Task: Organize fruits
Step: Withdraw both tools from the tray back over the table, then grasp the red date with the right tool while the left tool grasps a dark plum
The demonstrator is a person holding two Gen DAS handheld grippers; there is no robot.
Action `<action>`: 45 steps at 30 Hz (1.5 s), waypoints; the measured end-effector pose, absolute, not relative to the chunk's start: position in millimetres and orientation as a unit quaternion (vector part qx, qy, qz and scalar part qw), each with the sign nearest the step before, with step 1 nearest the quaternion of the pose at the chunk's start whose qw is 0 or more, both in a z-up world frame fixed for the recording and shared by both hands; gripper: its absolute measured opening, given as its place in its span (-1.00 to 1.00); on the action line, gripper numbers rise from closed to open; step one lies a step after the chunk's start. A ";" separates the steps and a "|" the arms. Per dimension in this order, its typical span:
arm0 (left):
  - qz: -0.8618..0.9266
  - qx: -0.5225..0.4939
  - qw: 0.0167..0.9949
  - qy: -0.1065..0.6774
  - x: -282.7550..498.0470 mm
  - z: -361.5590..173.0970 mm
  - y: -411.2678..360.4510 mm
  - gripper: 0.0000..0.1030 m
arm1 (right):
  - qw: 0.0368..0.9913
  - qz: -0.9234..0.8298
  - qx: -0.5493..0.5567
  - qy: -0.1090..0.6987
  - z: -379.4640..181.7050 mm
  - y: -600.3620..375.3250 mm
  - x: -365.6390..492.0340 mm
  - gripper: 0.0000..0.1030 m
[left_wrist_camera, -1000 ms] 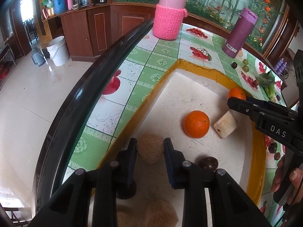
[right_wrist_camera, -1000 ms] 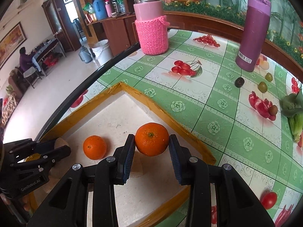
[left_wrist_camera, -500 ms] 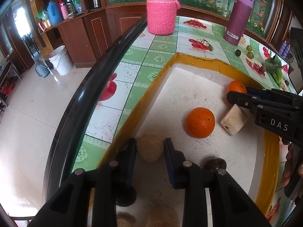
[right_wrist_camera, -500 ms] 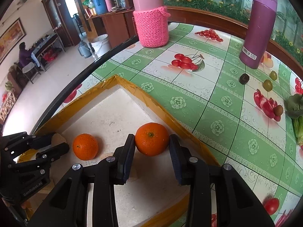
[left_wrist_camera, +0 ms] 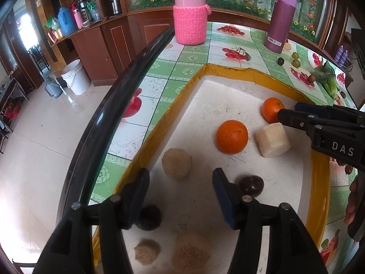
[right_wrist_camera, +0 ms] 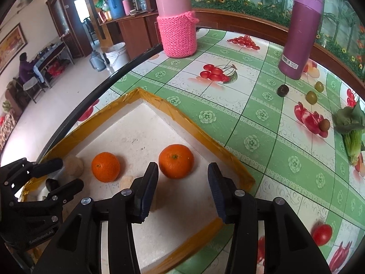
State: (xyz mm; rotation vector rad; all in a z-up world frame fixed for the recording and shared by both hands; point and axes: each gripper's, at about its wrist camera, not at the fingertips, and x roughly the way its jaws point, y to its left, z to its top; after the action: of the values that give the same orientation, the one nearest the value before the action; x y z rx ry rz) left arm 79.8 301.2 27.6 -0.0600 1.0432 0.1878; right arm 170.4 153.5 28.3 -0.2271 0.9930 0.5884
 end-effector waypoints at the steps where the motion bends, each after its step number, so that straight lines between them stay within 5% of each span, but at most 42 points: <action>1: 0.091 -0.026 0.864 0.495 76.9 29.4 300.1 0.35 | 0.833 0.277 -0.108 0.466 31.1 151.9 165.4 -0.09; 8: 0.103 -0.026 0.877 0.469 52.5 45.2 298.8 0.72 | 0.842 0.286 -0.105 0.445 51.5 135.9 123.9 0.23; 14: 0.109 -0.049 0.884 0.452 29.6 56.4 301.3 0.79 | 0.850 0.289 -0.085 0.433 63.9 118.8 93.1 0.46; 45: 0.017 -0.005 0.903 0.428 -10.3 84.5 162.5 0.89 | 0.870 0.159 0.001 0.467 51.7 -81.0 17.8 0.64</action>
State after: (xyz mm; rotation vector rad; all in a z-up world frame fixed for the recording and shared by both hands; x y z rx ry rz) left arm -10.3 162.5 84.5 -0.0112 0.8851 0.0357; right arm 17.8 -81.0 51.7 0.0028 0.9770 0.3322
